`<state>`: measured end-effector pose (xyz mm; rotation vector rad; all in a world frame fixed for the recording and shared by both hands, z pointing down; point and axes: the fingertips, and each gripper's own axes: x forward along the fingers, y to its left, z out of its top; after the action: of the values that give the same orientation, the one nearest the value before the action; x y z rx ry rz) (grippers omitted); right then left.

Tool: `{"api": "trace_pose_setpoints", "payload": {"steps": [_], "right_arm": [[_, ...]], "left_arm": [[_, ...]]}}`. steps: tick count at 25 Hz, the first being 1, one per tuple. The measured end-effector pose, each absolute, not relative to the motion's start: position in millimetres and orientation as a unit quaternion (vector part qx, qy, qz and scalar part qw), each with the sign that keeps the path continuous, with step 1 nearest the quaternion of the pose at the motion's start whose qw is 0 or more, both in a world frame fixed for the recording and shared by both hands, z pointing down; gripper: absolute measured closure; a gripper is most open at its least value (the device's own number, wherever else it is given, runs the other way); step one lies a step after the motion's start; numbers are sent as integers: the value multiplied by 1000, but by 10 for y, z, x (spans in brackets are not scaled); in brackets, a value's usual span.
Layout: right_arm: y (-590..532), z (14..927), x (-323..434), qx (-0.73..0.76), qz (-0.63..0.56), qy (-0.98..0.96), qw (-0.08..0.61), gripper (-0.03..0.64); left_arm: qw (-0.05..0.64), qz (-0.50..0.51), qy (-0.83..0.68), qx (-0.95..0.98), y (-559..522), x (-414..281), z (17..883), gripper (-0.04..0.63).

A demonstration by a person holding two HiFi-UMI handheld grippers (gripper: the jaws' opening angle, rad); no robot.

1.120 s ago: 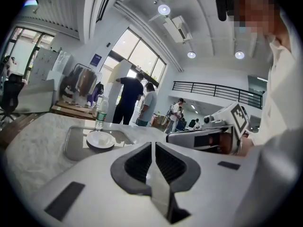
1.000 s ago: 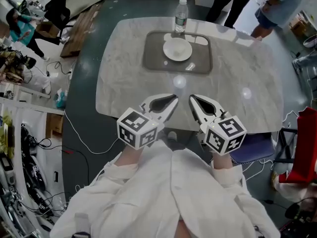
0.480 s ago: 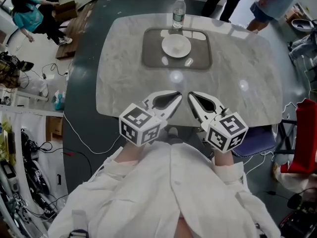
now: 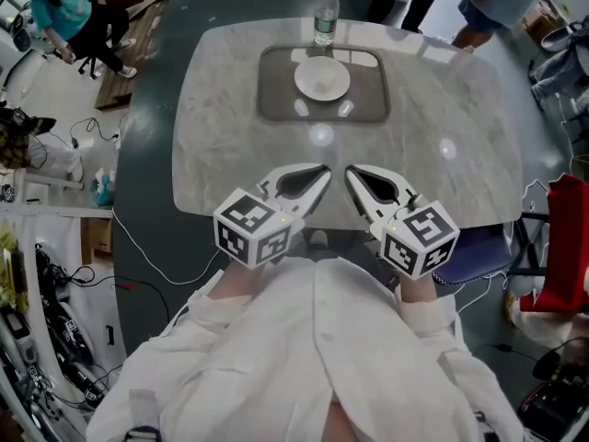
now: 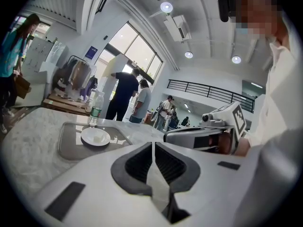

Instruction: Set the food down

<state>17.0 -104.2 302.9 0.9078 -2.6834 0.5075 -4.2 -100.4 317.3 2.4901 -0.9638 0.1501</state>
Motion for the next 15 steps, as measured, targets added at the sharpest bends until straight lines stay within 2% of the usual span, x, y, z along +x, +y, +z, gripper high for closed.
{"api": "trace_pose_setpoints", "payload": {"steps": [15], "right_arm": [[-1024, 3036, 230, 299, 172, -925, 158, 615]], "left_arm": [[235, 56, -331, 912, -963, 15, 3223, 566]]}}
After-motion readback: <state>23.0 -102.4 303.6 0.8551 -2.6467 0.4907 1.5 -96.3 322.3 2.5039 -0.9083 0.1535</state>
